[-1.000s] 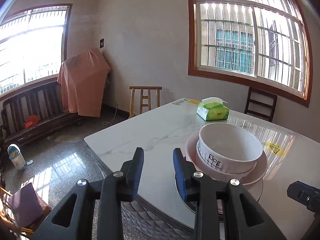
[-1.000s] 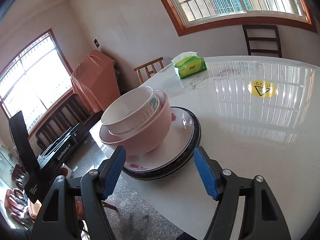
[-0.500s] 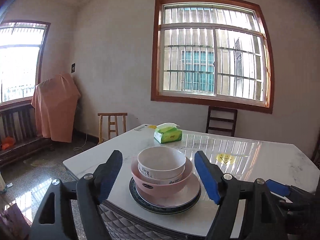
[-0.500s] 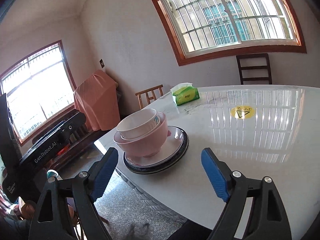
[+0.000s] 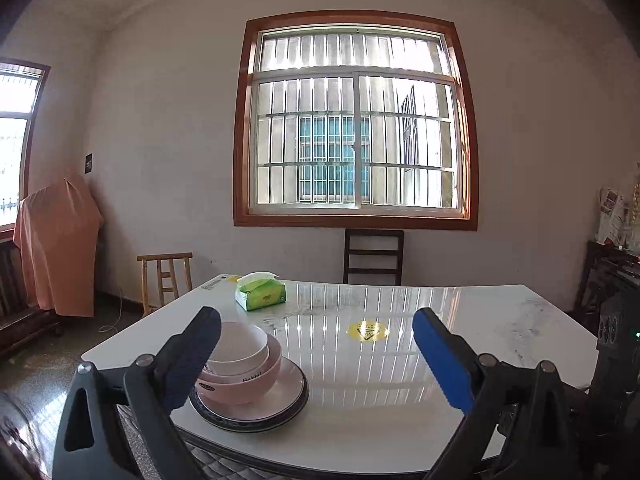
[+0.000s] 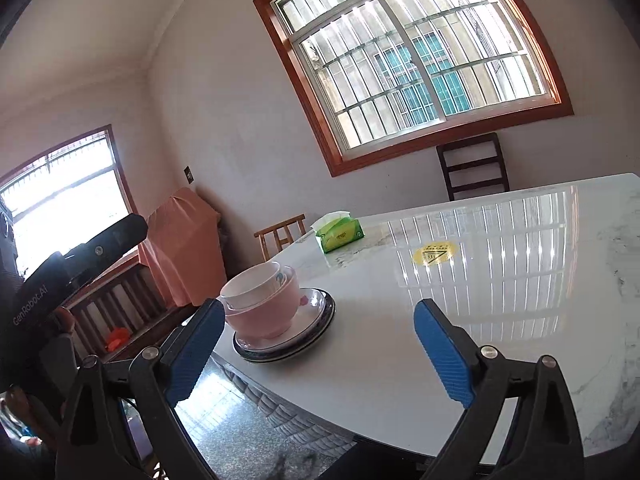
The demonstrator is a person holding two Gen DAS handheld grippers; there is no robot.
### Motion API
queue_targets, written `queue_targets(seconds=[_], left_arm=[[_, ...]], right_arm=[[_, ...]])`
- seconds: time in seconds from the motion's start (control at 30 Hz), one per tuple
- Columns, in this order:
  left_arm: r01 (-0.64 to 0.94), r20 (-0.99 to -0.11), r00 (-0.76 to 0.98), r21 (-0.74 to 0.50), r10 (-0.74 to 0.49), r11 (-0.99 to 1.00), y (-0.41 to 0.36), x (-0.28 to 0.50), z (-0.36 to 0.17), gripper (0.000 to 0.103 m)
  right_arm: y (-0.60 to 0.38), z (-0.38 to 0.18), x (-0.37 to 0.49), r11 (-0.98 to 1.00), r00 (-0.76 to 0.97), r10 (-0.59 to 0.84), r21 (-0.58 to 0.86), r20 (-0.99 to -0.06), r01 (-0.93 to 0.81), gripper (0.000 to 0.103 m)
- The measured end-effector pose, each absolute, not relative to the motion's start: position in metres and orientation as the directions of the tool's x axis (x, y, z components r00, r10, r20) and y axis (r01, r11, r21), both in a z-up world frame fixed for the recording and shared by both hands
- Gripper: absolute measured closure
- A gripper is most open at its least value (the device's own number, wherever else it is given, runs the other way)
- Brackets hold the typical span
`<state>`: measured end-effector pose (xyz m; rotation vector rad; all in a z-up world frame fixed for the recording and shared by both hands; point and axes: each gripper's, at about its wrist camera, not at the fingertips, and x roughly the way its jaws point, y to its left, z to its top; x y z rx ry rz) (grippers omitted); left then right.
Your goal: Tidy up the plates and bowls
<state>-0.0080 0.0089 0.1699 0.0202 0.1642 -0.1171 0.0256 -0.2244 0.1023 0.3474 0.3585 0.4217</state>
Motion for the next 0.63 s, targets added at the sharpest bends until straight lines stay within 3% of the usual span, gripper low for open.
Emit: queue_targets(seconds=[0.3, 0.37, 0.5, 0.63], left_arm=[[0.155, -0.224, 0.965, 0.05, -0.14, 0.987, -0.028, 0.003, 0.161, 0.0], [0.103, -0.214, 0.973, 0.057, -0.089, 0.993, -0.033, 0.007, 0.153, 0.0], [0.064, -0.239, 0.97, 0.097, -0.039, 0.993, -0.042, 0.017, 0.143, 0.0], [0.061, -0.287, 0.957, 0.09, -0.033, 0.994, -0.046, 0.025, 0.134, 0.0]], right_arm=[[-0.262, 0.089, 0.02, 0.871, 0.876, 0.388, 0.425, -0.286, -0.247, 0.008], [-0.273, 0.083, 0.023, 0.882, 0.88, 0.361, 0.421, -0.31, -0.213, 0.006], [-0.301, 0.075, 0.044, 0.926, 0.867, 0.265, 0.361, -0.422, -0.108, 0.005], [-0.342, 0.055, 0.089, 0.968, 0.788, 0.124, 0.247, -0.603, 0.037, 0.0]])
